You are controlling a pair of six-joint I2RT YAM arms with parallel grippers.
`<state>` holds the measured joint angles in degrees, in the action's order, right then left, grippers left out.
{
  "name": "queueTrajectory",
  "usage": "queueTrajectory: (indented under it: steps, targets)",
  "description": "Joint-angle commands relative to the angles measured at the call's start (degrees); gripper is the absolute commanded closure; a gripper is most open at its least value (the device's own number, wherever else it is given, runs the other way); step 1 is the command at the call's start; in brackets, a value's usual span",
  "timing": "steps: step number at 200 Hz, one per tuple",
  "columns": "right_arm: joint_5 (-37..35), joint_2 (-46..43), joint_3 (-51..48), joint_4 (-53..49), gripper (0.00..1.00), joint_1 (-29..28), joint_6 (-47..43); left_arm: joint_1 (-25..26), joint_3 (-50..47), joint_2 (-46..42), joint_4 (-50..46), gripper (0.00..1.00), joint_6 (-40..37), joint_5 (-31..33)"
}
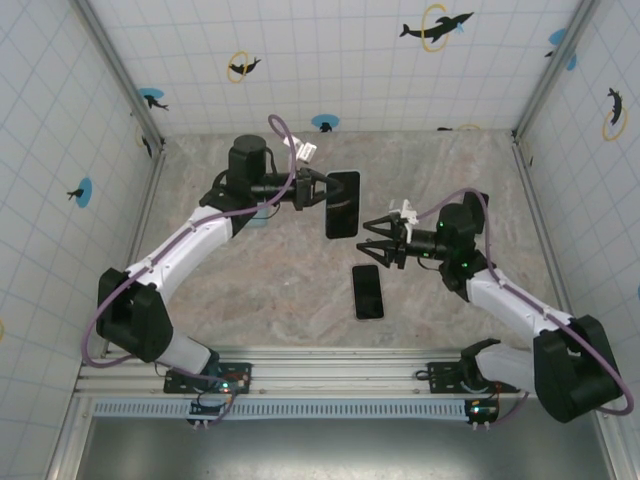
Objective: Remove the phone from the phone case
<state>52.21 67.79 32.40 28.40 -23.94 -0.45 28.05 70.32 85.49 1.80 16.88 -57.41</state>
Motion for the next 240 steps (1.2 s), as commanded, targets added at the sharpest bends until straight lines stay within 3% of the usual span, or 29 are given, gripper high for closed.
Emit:
queueTrajectory:
  steps: [1,43,125,240]
  targets:
    - [8.07,2.86,4.11,-5.11,0.41,0.13,-7.80,-0.88,1.91,-2.69,-0.30,1.00,-6.09,-6.25]
    - [12.39,7.43,6.50,-5.10,0.51,-1.21,-10.14,-0.98,0.27,-3.35,0.88,1.00,-5.34,-7.46]
    - [9.31,10.83,9.74,-6.57,0.65,-4.03,-13.85,-0.98,-1.07,-3.76,2.77,1.00,-3.61,-9.04]
    - [7.84,11.68,11.76,-9.48,0.92,-5.02,-18.11,-0.98,-0.98,-3.80,2.49,1.00,-2.20,-10.21]
